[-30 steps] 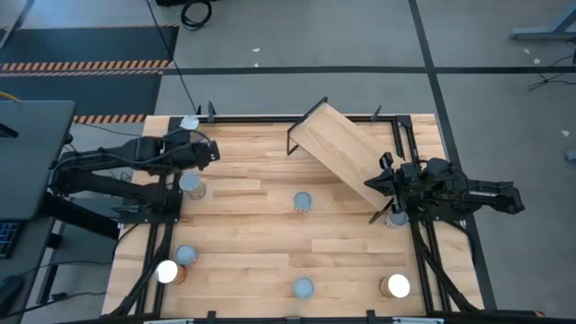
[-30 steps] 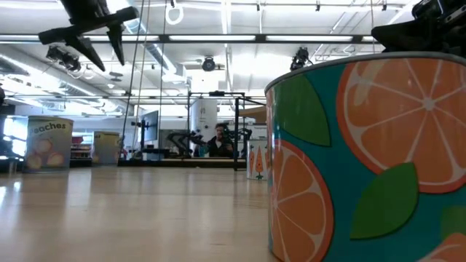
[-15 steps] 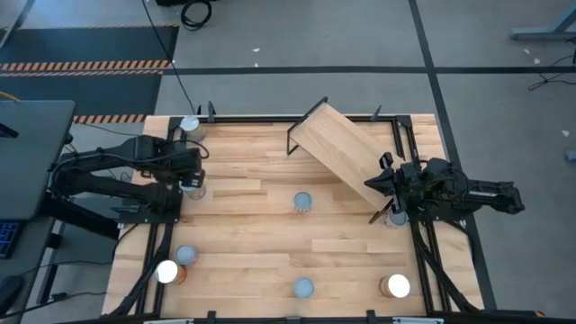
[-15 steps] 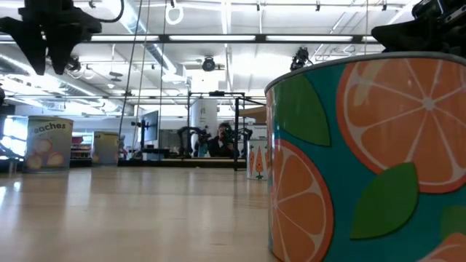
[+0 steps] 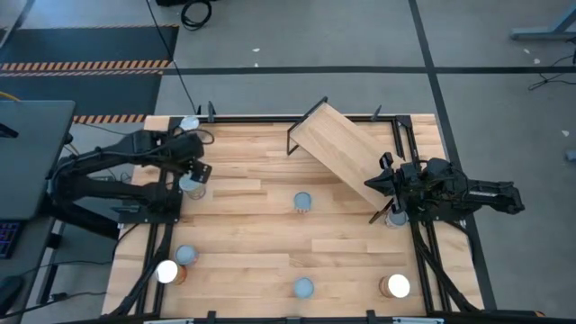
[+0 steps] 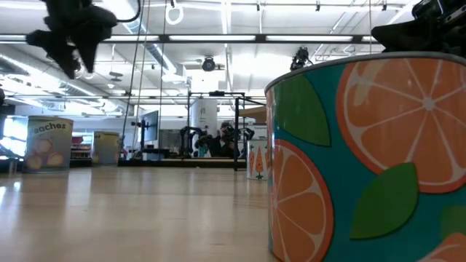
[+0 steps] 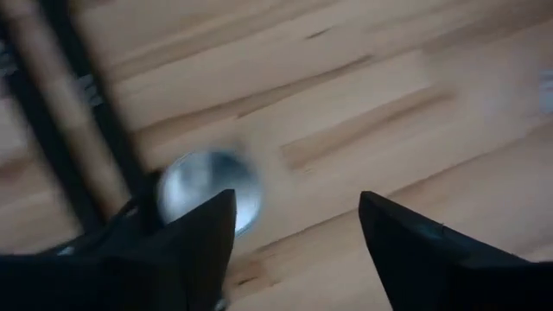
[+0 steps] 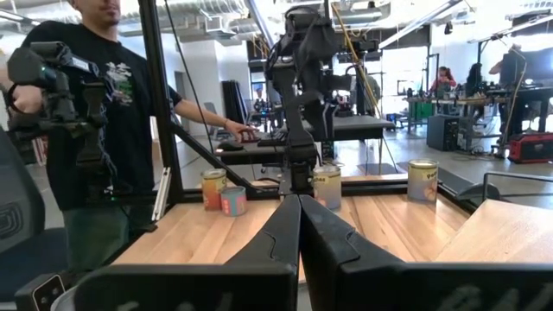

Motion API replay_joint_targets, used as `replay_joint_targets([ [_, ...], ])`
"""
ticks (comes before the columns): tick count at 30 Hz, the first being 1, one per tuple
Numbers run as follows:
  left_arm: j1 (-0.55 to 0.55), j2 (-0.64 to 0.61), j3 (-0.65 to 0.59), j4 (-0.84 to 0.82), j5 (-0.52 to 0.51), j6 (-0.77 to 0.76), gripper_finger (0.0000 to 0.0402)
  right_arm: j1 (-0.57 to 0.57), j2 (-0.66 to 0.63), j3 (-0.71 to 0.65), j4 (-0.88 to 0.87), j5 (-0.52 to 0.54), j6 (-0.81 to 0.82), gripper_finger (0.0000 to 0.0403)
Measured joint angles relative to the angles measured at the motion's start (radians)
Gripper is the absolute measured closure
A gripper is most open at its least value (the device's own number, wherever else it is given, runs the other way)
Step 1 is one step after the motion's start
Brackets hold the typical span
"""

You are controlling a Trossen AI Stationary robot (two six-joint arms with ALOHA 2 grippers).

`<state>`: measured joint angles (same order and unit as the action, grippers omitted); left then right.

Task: Pick and place cans onto a shelf
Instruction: Put the bottom canned peaches can on the shelf

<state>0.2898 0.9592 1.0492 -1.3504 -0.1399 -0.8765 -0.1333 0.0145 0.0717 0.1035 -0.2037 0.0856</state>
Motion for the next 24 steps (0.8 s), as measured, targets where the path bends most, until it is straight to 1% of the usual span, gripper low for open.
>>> replay_joint_targets([
  [2,0.027,0.002,0.000,0.055,-0.019,0.096,0.0132,0.000,0.000,0.000,0.000,0.000,0.000,0.0392],
  [4,0.055,0.006,0.000,0.085,-0.078,0.181,0.0127,0.000,0.000,0.000,0.000,0.000,0.000,0.0392],
  [5,0.065,0.008,0.000,0.100,-0.123,0.227,0.0126,0.000,0.000,0.000,0.000,0.000,0.000,0.0392],
  [7,0.079,0.009,0.000,0.119,-0.246,0.325,0.0127,0.000,0.000,0.000,0.000,0.000,0.000,0.0392],
  [9,0.090,0.008,0.002,0.135,-0.326,0.401,0.0129,0.000,0.000,0.000,0.000,0.000,0.000,0.0392],
  [11,0.116,0.008,0.004,0.113,-0.363,0.417,0.0129,0.000,0.000,0.000,0.000,0.000,0.000,0.0392],
  [12,0.137,0.010,0.004,0.093,-0.365,0.417,0.0128,0.000,0.000,0.000,0.000,0.000,0.000,0.0392],
  [14,0.173,0.014,0.004,0.079,-0.322,0.418,0.0125,0.000,0.000,0.000,0.000,0.000,0.000,0.0392],
  [18,0.232,0.015,0.004,0.060,-0.127,0.421,0.0119,0.000,0.000,0.000,0.000,0.000,0.000,0.0392],
  [20,0.273,0.034,0.004,-0.001,-0.057,0.421,0.0116,0.000,0.000,0.000,0.000,0.000,0.000,0.0392],
  [22,0.313,0.059,0.003,-0.076,-0.033,0.446,0.0112,0.000,0.000,0.000,0.000,0.000,0.000,0.0392],
  [24,0.344,0.071,0.003,-0.119,-0.035,0.482,0.0109,0.000,0.000,0.000,0.000,0.000,0.000,0.0392],
])
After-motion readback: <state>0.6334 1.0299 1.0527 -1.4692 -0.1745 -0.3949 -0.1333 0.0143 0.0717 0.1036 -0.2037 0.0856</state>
